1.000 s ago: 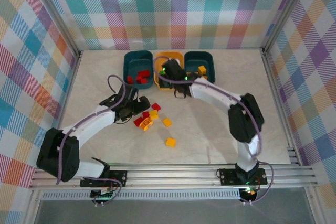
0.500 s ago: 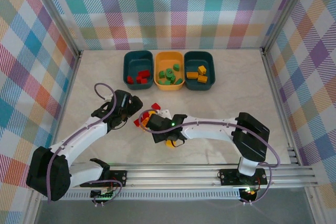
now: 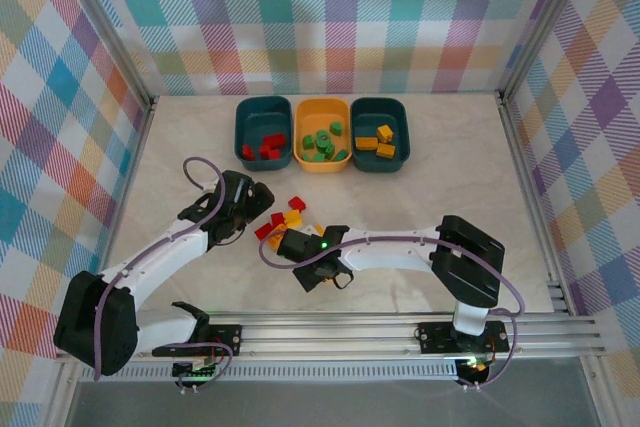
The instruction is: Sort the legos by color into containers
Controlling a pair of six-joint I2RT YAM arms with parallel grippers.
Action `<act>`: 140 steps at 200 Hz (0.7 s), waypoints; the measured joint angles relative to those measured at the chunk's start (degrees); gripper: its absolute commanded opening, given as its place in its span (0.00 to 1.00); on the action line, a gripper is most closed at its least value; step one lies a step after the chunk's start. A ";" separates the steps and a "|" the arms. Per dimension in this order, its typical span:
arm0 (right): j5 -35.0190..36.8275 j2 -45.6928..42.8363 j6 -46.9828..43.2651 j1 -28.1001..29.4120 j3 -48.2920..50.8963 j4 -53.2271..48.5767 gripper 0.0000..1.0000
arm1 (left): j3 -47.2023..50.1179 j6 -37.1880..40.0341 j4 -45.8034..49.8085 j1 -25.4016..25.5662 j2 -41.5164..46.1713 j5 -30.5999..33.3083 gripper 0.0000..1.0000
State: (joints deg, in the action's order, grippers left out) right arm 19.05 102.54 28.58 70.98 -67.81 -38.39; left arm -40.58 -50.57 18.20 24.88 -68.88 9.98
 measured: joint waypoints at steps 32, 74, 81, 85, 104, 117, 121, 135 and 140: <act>0.17 2.29 -5.75 0.00 -0.07 -0.50 0.73 | -0.07 0.02 -0.15 0.00 0.04 0.00 1.00; 1.05 4.20 -9.14 0.00 -0.13 -0.15 0.47 | -0.79 0.44 0.59 0.00 0.11 0.00 1.00; 1.73 4.20 -9.49 0.02 -0.13 -0.07 0.42 | -1.36 0.55 1.03 0.00 0.11 0.00 1.00; 1.81 4.20 -9.27 0.04 -0.13 0.00 0.40 | -1.70 0.66 1.27 0.00 0.11 0.00 1.00; 3.13 4.15 -9.97 0.02 -0.24 0.15 0.34 | -3.43 0.90 1.60 0.00 0.11 0.00 1.00; 4.17 4.15 -10.03 -0.04 -0.37 0.63 0.32 | -4.24 1.09 1.62 0.00 0.15 0.02 1.00; 4.50 4.13 -10.08 -0.15 -0.37 0.83 0.31 | -4.39 1.11 1.62 0.00 0.24 0.04 1.00; 5.51 3.69 -10.21 -0.83 -0.37 1.57 0.30 | -4.48 1.33 2.03 0.02 0.76 0.31 1.00; 5.75 3.34 -10.23 -1.18 -0.37 1.86 0.30 | -4.48 1.55 2.40 0.02 1.03 0.48 1.00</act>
State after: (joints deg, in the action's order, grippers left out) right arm 24.80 105.89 18.35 69.80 -68.18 -36.53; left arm -45.06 -49.01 20.60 24.91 -67.85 10.46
